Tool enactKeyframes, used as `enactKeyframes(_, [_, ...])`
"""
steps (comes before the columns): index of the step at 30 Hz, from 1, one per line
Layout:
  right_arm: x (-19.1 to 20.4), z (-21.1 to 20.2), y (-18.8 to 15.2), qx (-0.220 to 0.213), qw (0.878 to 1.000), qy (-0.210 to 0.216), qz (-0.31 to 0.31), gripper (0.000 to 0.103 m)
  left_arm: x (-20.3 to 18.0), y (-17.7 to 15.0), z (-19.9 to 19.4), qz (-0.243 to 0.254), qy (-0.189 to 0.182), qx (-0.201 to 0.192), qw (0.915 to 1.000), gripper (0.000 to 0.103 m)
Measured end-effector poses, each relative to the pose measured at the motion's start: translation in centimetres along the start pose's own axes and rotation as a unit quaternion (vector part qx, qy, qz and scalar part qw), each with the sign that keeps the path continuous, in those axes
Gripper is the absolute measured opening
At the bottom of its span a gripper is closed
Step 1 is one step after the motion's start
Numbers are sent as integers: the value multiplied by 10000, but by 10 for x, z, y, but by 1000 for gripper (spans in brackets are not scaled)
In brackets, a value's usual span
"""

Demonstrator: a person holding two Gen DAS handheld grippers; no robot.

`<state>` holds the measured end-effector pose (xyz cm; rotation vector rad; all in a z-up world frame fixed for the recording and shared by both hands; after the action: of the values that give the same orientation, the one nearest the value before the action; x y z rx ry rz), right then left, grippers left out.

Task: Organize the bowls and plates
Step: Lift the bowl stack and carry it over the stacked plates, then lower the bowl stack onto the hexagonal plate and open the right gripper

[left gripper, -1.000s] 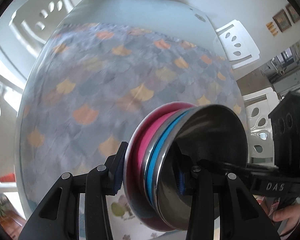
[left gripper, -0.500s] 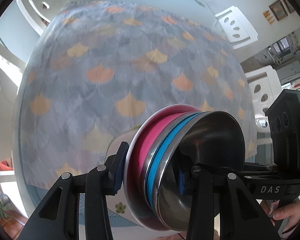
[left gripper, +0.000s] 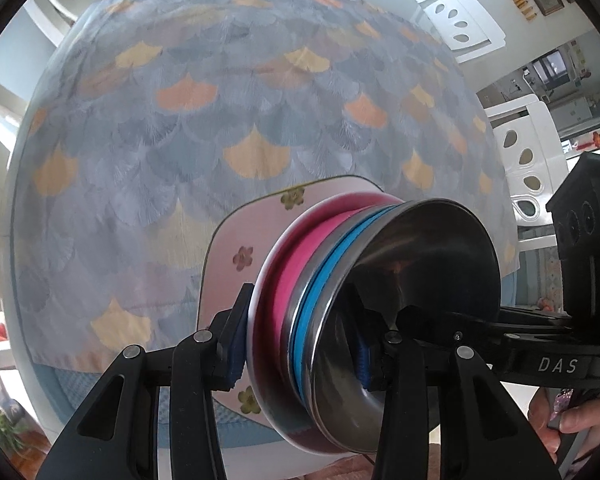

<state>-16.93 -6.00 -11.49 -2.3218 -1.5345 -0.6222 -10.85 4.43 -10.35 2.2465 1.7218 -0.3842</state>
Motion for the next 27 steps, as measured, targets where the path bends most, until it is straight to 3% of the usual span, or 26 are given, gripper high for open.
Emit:
enactKeyframes(10, [4, -6, -4, -119, 9995, -271, -56, 43, -1, -8, -1, 180, 114, -61, 9998, 38])
enactKeyframes(14, [12, -10, -8, -3, 9975, -501, -495, 43, -8, -7, -29, 454, 527, -619, 9957, 40])
enactKeyframes(15, [15, -16, -11, -72, 9960, -582, -667, 45, -8, -7, -38, 488, 606, -750, 9941, 40])
enactKeyframes(17, [20, -27, -16, -300, 9929, -729, -893, 61, -8, -9, -54, 543, 819, -1020, 9899, 51])
enactKeyframes(18, [24, -36, -21, -521, 9886, -873, -1107, 68, -7, -11, -61, 561, 888, -1142, 9879, 62])
enactKeyframes(20, [30, -46, -28, -766, 9812, -1047, -1430, 78, -7, -14, -68, 558, 960, -1325, 9849, 71])
enactKeyframes(24, [45, -59, -50, -1079, 9642, -1331, -2026, 86, -2, -27, -72, 359, 1188, -1364, 9828, 74])
enactKeyframes(27, [52, -54, -64, -971, 9501, -1717, -2415, 96, 2, -40, -71, 177, 1265, -1316, 9830, 74])
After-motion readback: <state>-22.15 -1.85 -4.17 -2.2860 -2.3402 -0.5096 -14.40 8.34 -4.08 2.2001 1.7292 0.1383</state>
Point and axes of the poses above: each gripper's, at about its wrist camera, not at the fingertips, and z roughly the way its jaws point, x to its left, y to its top, the point moved 6 cm from there along z, roughly the way its jaws point, and after that the axes turned 12 degrees about -z, right-handed, at the moved point
